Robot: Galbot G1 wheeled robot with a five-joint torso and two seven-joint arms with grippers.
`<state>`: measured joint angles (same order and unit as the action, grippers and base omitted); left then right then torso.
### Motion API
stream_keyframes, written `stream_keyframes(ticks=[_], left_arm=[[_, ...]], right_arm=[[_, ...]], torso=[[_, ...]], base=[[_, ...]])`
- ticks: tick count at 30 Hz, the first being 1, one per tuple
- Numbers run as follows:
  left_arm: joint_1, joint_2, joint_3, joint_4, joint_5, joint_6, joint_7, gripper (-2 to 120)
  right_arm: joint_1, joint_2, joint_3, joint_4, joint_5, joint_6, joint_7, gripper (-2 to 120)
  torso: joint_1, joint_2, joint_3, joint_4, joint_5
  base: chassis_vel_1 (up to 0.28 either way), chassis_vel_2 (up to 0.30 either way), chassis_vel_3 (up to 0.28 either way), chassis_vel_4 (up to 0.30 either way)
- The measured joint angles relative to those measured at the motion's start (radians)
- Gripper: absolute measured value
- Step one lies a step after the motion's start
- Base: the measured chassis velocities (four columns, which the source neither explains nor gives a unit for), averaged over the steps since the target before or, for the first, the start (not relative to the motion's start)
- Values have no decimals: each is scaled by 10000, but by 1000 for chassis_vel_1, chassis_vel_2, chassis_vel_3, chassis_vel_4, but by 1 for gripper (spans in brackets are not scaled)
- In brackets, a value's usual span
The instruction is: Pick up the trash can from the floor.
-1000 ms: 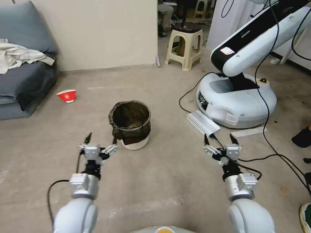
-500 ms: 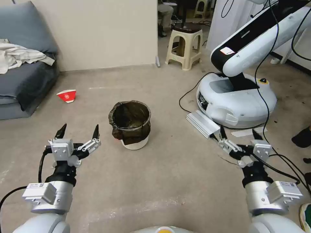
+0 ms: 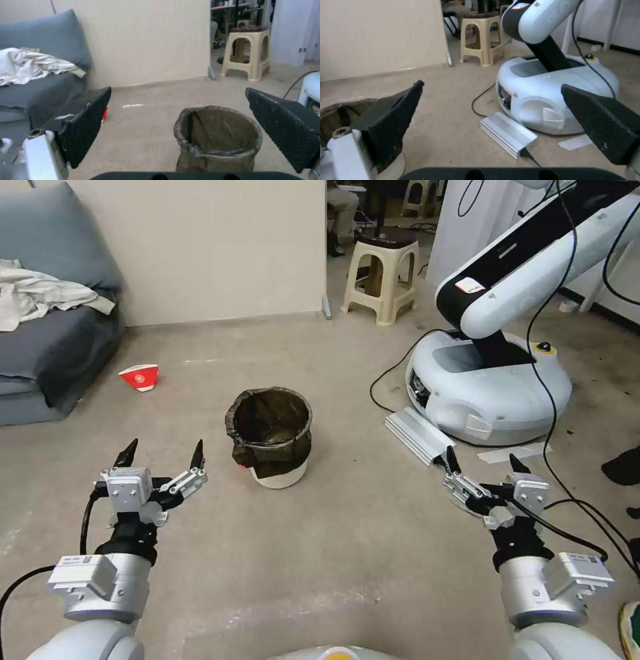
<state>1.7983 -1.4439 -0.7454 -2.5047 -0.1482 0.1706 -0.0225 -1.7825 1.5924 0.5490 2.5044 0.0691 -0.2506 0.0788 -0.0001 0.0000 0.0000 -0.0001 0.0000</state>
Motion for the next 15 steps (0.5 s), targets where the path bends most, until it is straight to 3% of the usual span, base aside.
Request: stream_keyframes(ticks=[9,15], left_arm=[[-18,-19,-1,24,3,-34,15,100],[-37,-26,4,78,1,-512,55,100]], right_arm=[[24,-3,-13,-24,-1,6,6,100],[29,-4,3,-31,3,40,-40,100]], torso=[[0,0,-1,3,0],[0,0,0,3,-1]], base=[[58,63,49,52],[63,71,63,39]])
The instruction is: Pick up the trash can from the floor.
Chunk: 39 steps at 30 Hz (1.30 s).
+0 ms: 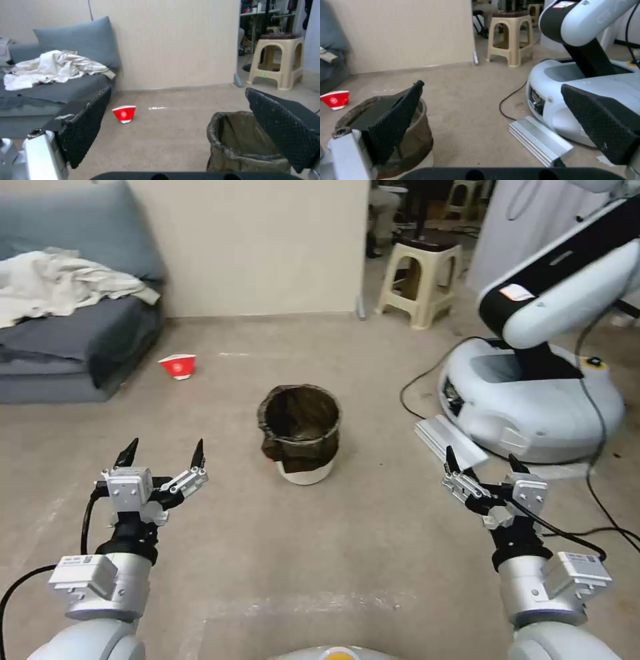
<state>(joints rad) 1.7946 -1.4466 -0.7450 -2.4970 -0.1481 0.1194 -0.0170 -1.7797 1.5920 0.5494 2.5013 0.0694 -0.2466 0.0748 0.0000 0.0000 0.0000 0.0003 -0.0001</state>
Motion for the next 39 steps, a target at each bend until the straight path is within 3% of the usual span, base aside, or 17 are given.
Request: stream_keyframes(ticks=[11,39], left_arm=[[14,-20,-37,-12,-13,-20,5,100],[-102,-6,-12,-23,-81,197,-11,100]], right_arm=[[10,0,-14,-7,27,34,-18,100],[17,1,-53,-12,31,72,-27,100]], torso=[[-1,0,-1,-3,2],[2,0,1,-3,1]], base=[[-18,24,20,-20],[-118,125,127,-119]])
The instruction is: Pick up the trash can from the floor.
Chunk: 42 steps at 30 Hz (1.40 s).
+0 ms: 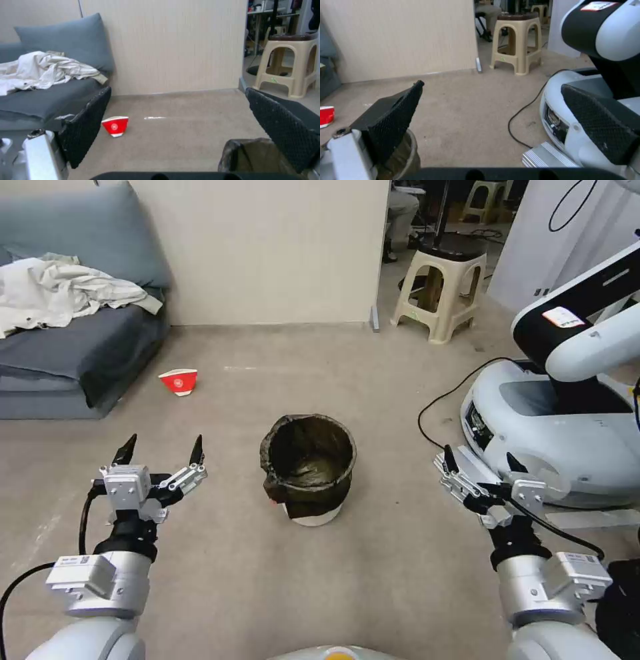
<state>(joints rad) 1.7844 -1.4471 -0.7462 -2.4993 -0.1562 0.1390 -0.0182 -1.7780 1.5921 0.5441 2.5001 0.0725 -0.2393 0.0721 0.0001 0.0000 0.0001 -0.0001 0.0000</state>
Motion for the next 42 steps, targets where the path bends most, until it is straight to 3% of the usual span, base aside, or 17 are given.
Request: stream_keyframes(ticks=[13,23,26,30,33,37,42], left_arm=[[-64,80,-22,89,-207,32,-24,100],[-873,1186,149,703,-961,661,-29,100],[-1522,1975,522,1021,-1424,1240,-245,100],[-1951,2415,874,1176,-1801,1804,-624,100],[-2437,2825,1661,1486,-2105,2539,-1122,100],[-2599,2913,2285,1745,-2181,2744,-1309,100],[-3020,2935,3430,2311,-2353,3251,-2010,100]], right_arm=[[-12,0,-45,0,0,75,-42,100],[-15,-7,-29,0,300,134,-129,100],[-9,-6,-38,0,384,223,-165,100],[26,-7,45,-1,391,245,-184,100],[59,-7,163,-1,394,270,-186,100],[79,-7,188,-1,395,277,-173,100],[166,-6,183,-70,385,279,-168,100]], torso=[[0,0,0,1,0],[0,0,0,1,-3],[-1,0,-1,0,-2],[-1,0,-1,1,-1],[-1,0,-1,-1,0],[-1,0,-1,0,0],[-1,0,-1,0,1]], base=[[-88,96,95,-92],[-38,30,37,-36],[0,0,0,0],[0,0,0,0],[0,0,0,0],[0,0,0,0],[0,0,0,0]])
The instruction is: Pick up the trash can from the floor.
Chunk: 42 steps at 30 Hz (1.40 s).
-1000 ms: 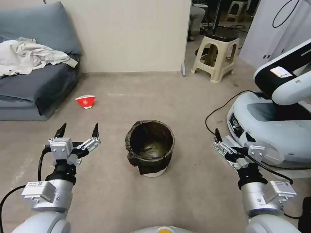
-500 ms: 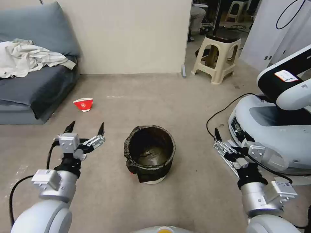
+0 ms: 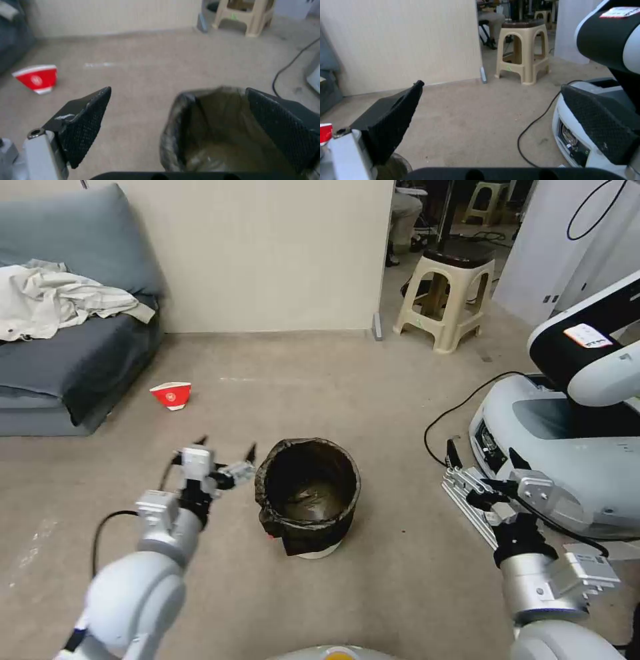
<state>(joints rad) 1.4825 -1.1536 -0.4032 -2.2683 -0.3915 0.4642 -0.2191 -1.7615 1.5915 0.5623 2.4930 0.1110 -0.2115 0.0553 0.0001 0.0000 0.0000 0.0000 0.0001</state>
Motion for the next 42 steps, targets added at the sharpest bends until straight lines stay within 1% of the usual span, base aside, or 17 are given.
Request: stream_keyframes(ticks=[3,4,7,8,10,11,14,16,19,20,23,28,36,42], left_arm=[[-429,5,627,443,-164,477,-577,100],[-429,5,627,443,-164,477,-577,100],[-859,-26,1063,840,-387,911,-1080,100],[-859,-26,1063,840,-387,911,-1080,100],[-1171,-69,1266,1177,-548,1191,-1365,100],[-1171,-69,1266,1177,-548,1191,-1365,100],[-1621,-165,1439,1623,-895,1708,-1634,100],[-1686,-186,1466,1686,-915,1771,-1662,100],[-2175,-412,1664,2148,-1141,2251,-2029,100],[-2175,-412,1664,2148,-1141,2251,-2029,100],[-2645,-609,1902,2540,-1597,2626,-2436,100],[-3000,-693,2176,2906,-1851,2734,-2654,100],[-3328,-961,2513,3474,-1866,2733,-2925,100],[-3332,-1069,2515,3533,-1836,2720,-3081,100]], right_arm=[[12,1,-12,-156,-15,52,2,100],[12,1,-12,-156,-15,52,2,100],[36,1,15,-223,-15,81,33,100],[36,1,15,-223,-15,81,33,100],[75,2,15,-308,-14,89,53,100],[75,2,15,-308,-14,89,53,100],[136,5,-29,-509,-12,97,70,100],[141,4,-32,-531,-13,97,71,100],[160,3,-56,-669,-9,102,93,100],[160,3,-56,-669,-9,102,93,100],[179,1,-57,-764,-1,104,128,100],[234,2,-95,-895,4,107,149,100],[276,3,-109,-1056,9,114,165,100],[247,2,-90,-1063,9,115,179,100]], torso=[[0,0,0,0,0],[0,0,0,0,0],[0,0,0,0,0],[0,0,0,0,0],[0,0,0,0,0],[0,0,0,0,0],[0,0,0,0,-1],[0,0,0,0,-1],[0,0,0,1,-1],[0,0,0,1,-1],[0,0,1,-1,-1],[0,0,0,0,1],[0,0,1,0,0],[0,0,1,0,-1]], base=[[0,0,0,0],[0,0,0,0],[0,0,0,0],[0,0,0,0],[0,0,0,0],[0,0,0,0],[0,0,0,0],[0,0,0,0],[0,0,0,0],[0,0,0,0],[0,0,0,0],[0,0,0,0],[0,0,0,0],[0,0,0,0]])
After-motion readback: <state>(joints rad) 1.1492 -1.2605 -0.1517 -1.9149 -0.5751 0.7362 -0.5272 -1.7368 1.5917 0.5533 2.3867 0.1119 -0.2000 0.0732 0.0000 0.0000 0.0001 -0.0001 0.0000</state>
